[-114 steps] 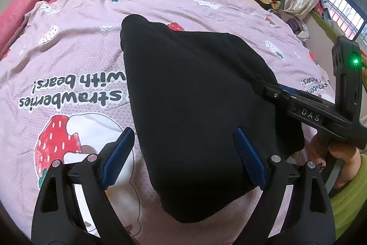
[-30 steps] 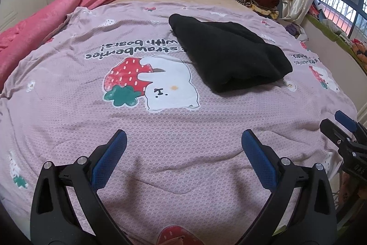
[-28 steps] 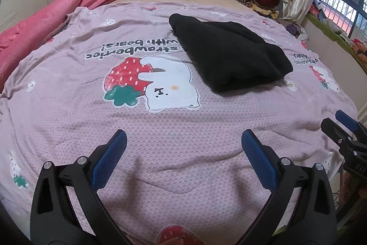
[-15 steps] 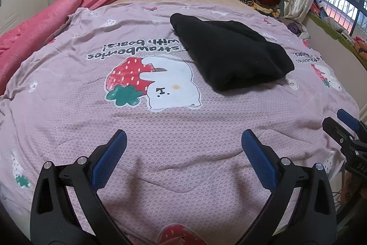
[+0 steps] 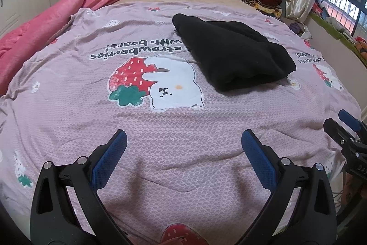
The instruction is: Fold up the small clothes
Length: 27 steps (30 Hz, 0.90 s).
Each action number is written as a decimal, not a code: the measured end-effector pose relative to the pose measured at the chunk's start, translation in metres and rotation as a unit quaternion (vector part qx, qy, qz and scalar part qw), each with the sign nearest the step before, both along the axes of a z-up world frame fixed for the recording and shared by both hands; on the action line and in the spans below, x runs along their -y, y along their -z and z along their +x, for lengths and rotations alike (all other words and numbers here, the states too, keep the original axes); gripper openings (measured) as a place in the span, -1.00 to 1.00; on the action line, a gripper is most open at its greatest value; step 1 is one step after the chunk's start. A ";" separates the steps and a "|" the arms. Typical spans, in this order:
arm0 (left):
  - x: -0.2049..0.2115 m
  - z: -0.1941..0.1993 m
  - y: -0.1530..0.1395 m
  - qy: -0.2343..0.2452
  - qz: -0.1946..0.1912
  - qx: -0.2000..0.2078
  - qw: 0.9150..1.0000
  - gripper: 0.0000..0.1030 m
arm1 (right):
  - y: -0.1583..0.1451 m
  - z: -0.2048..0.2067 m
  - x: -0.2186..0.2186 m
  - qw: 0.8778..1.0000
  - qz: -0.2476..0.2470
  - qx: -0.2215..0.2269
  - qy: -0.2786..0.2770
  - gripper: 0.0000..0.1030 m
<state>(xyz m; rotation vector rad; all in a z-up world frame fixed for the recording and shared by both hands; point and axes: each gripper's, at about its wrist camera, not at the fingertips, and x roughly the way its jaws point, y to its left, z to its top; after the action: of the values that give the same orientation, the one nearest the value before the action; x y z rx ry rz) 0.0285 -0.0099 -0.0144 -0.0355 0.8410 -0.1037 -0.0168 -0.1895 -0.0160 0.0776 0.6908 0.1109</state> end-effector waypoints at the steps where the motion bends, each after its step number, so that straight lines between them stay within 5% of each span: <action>1: 0.000 0.000 0.000 -0.001 0.001 0.000 1.000 0.82 | -0.001 -0.001 -0.001 1.000 0.000 0.000 0.000 0.91; 27: 0.001 0.001 0.004 -0.010 0.020 -0.009 1.000 0.82 | 0.000 -0.003 0.001 1.000 -0.006 0.003 0.006 0.91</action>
<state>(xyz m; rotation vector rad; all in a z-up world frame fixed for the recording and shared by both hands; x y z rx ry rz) 0.0298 -0.0110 -0.0186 -0.0068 0.8612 -0.0670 -0.0200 -0.1906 -0.0161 0.0706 0.6853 0.0950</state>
